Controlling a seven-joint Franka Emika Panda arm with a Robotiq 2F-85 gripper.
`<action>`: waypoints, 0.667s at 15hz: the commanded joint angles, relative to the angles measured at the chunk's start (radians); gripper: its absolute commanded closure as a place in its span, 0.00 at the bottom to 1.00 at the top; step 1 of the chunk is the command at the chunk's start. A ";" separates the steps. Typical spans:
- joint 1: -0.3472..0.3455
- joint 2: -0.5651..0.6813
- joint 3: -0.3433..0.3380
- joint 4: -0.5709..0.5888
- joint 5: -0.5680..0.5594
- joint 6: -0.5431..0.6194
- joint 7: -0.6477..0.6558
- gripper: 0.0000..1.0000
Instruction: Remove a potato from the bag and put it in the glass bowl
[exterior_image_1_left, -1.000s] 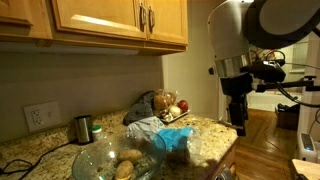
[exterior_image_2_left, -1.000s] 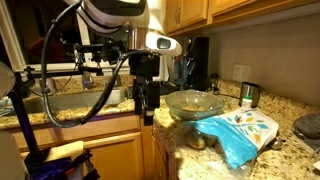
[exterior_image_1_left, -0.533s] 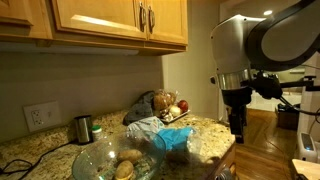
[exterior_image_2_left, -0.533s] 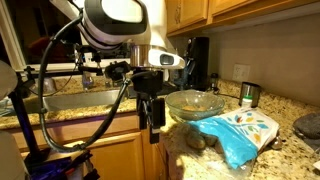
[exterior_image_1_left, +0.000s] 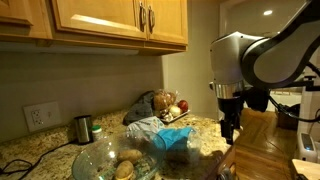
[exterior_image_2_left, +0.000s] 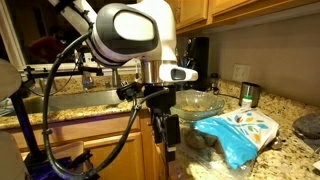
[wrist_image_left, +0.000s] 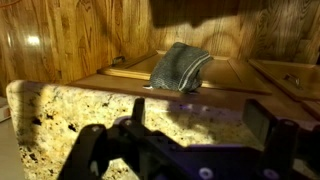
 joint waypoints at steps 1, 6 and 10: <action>-0.028 0.058 -0.002 0.012 -0.052 0.067 0.073 0.00; -0.027 0.121 -0.006 0.054 -0.076 0.104 0.131 0.00; -0.019 0.162 -0.012 0.085 -0.080 0.125 0.160 0.00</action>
